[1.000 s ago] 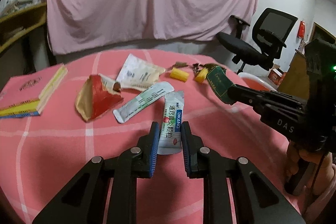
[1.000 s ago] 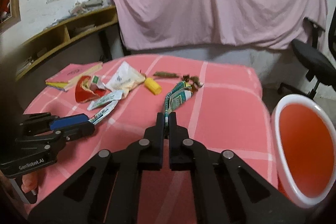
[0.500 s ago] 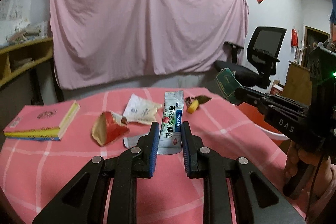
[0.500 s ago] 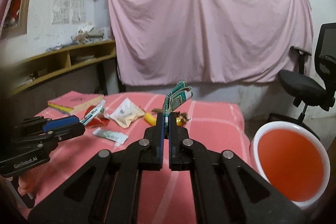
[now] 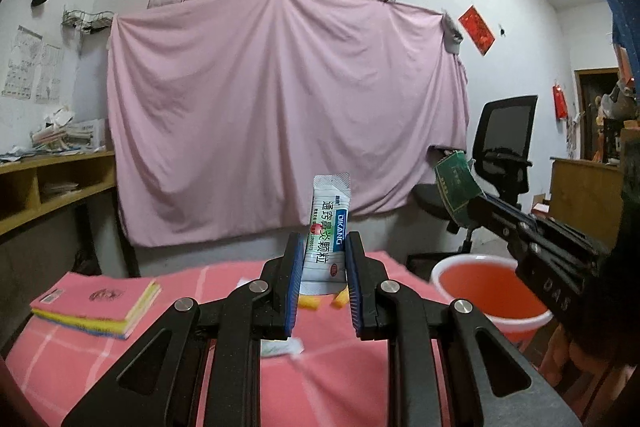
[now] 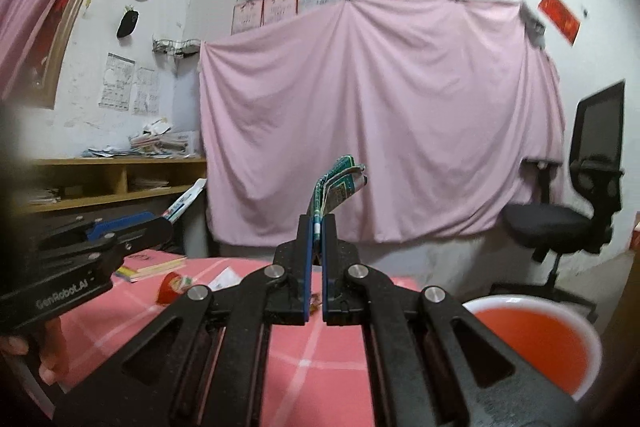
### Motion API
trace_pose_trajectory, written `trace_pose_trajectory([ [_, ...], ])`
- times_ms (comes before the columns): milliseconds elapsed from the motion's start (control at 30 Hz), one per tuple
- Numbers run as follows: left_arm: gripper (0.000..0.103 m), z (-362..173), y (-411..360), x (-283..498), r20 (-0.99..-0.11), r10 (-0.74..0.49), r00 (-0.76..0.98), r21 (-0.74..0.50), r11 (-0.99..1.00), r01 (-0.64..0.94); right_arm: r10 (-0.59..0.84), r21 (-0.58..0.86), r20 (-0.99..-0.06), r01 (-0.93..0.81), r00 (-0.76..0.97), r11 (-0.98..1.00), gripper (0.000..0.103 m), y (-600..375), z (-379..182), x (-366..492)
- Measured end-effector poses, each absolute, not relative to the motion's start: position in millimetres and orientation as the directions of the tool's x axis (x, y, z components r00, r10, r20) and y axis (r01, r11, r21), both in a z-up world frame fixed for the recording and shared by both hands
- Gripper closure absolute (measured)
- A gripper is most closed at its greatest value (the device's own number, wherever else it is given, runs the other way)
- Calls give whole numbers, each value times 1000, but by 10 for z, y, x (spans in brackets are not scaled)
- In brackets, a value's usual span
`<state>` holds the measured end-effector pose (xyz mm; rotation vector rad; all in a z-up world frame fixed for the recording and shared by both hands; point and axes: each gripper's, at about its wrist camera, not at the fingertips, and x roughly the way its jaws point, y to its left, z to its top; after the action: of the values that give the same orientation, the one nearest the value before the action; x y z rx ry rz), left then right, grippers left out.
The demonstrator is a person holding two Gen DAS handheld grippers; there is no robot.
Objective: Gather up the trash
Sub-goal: 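Carry the tube and packet over the bucket and release them, then bring both tools back over the table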
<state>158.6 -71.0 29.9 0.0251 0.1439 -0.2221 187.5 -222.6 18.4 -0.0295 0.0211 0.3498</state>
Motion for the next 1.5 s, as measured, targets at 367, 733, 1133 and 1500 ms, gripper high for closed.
trace_pose_trajectory([
  [367,85,582,-1208,1833,-107,-329,938,2,943,332,185,-10,39,-185,982,983,0,-2687,312,1863],
  [733,85,633,-1832,2211,-191,-426,884,-20,902,430,28,124,-68,-19,997,992,0,-3336,228,2106],
  [1133,85,447,-2469,2760,-408,-498,765,-86,855,511,-38,234,-206,86,978,968,0,-3851,53,2339],
  [1500,85,333,-2791,3118,-552,-518,653,-135,829,543,-40,339,-321,154,946,928,0,-4168,-122,2480],
])
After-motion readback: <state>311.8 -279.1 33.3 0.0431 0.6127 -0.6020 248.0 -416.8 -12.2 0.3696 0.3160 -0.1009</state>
